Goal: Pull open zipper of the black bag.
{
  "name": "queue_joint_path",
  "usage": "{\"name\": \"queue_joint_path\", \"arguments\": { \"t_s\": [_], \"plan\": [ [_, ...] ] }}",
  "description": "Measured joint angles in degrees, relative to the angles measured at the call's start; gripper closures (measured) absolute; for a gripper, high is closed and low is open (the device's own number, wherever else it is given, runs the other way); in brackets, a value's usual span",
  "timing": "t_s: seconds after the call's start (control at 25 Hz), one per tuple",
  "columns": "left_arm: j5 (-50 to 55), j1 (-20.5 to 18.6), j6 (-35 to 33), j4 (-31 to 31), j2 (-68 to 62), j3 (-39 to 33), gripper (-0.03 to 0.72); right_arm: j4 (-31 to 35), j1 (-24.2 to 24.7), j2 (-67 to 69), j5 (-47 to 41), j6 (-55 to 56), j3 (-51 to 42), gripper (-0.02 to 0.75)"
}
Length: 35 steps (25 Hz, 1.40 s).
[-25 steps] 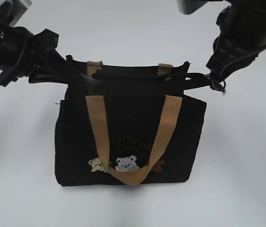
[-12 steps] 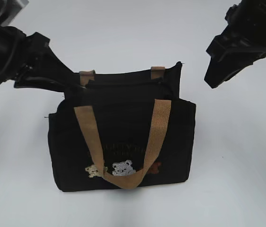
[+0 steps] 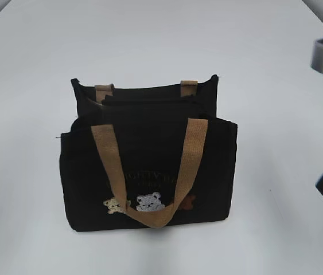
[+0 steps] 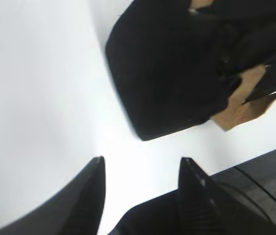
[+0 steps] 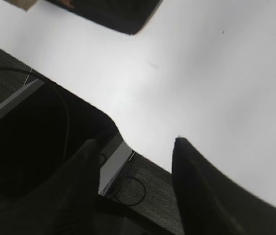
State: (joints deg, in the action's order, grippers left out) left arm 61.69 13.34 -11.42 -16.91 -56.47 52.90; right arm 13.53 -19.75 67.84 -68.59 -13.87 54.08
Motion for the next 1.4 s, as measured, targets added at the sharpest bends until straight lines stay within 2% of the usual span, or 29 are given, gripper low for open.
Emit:
{"name": "queue_joint_path", "arguments": {
  "t_s": [0.24, 0.44, 0.56, 0.72, 0.84, 1.4],
  "plan": [
    [3.20, 0.00, 4.20, 6.68, 26.71, -12.49, 0.323, -0.29, 0.00, -17.96, 2.65, 2.02, -14.62, 0.358],
    [6.58, 0.00, 4.76, 8.78, 45.59, -17.90, 0.323, -6.05, 0.00, -34.57, 2.41, 5.53, -23.13, 0.358],
    [7.06, 0.00, 4.81, 9.52, 54.86, -19.71, 0.323, -7.54, 0.00, -43.84, 3.90, 6.41, -24.97, 0.358],
    [7.34, 0.00, 4.81, 9.58, 55.70, -20.26, 0.323, -7.58, 0.00, -51.99, 5.15, 6.52, -26.10, 0.358],
    [3.26, 0.00, 4.81, 9.63, 54.86, -21.03, 0.323, -7.58, 0.00, -54.79, 5.30, 6.52, -26.10, 0.358],
    [-0.78, 0.00, 4.81, 9.64, 54.84, -22.56, 0.323, -7.42, 0.00, -55.14, 5.65, 6.47, -26.10, 0.358]
  ]
}}
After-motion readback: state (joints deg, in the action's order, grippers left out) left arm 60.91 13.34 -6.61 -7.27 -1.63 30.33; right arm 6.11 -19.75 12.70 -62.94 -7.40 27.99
